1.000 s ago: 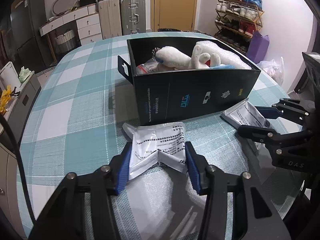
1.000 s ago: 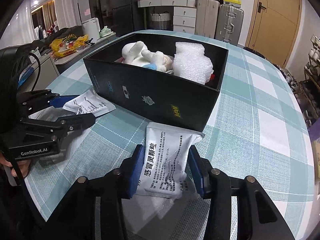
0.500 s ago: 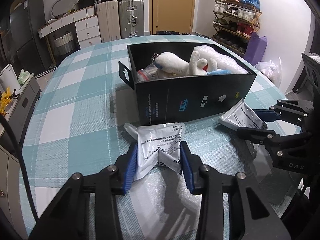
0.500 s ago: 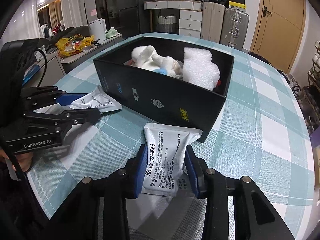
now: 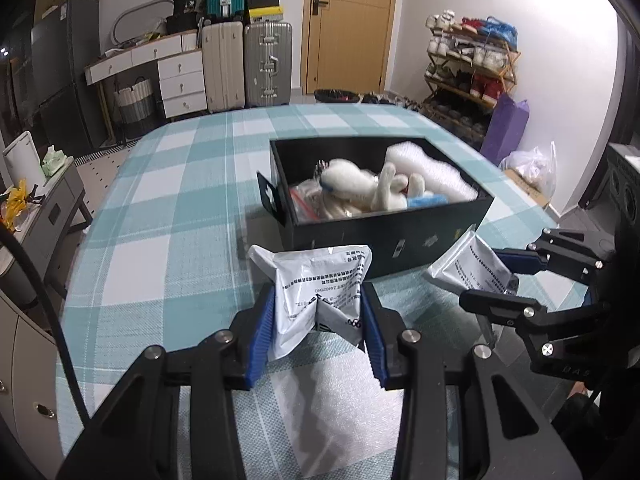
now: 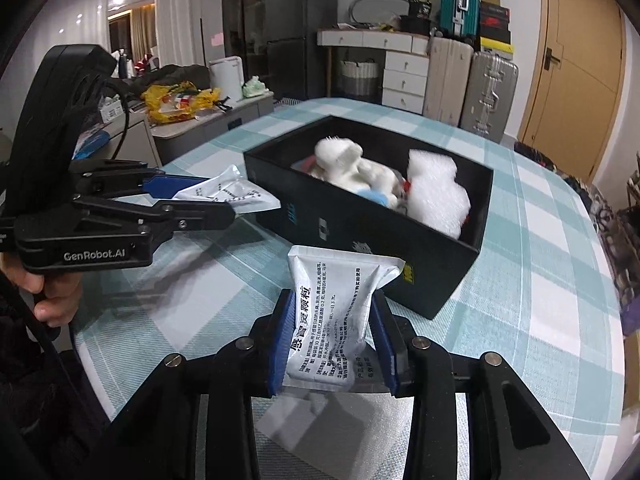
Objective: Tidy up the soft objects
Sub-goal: 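Lift both white packets and carry them over the black box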
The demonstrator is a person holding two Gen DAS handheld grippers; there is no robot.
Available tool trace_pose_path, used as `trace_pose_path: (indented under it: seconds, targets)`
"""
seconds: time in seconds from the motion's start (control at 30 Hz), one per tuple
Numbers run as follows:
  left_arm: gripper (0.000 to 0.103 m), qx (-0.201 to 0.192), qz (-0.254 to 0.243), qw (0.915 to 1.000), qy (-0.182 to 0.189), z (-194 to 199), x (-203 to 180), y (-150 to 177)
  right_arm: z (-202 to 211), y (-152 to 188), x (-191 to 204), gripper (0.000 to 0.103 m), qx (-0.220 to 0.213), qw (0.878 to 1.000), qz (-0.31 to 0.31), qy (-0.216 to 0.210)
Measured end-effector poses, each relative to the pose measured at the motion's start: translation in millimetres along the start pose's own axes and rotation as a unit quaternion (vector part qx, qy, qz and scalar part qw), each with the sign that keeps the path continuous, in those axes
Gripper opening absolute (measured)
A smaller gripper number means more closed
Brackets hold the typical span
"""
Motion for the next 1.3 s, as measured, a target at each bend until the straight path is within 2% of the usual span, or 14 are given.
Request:
trace_pose_path:
  seconds: [0.33,0.77,0.97,1.3]
  targets:
    - [0.04,-0.024,0.015,0.9996,0.001,14,7,-7,23,-11,-6,0.037,-0.05,0.998,-0.029,0.002]
    - [0.04,-0.061,0.021,0.9979,-0.008,37,11,-19,64,-26,-26,0.037,-0.126,0.988,-0.084,0.002]
    - [0.04,-0.071,0.021,0.9972,-0.009,39,11,-32,72,-39,-37,0.037,-0.138,0.986,-0.097,0.007]
    - [0.04,-0.078,0.022,0.9967,-0.001,28,10,-64,65,-63,-44,0.037,-0.132,0.986,-0.095,0.018]
Point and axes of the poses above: each gripper's, at about its wrist camera, not at the fingertips, and z roughly against the way its jaws point, x to its left, y to its underside, the point moved 4 cm from there along -z, roughly the way its jaws point, and after that the axes turned 12 degrees about x, right-handed, at the moved point
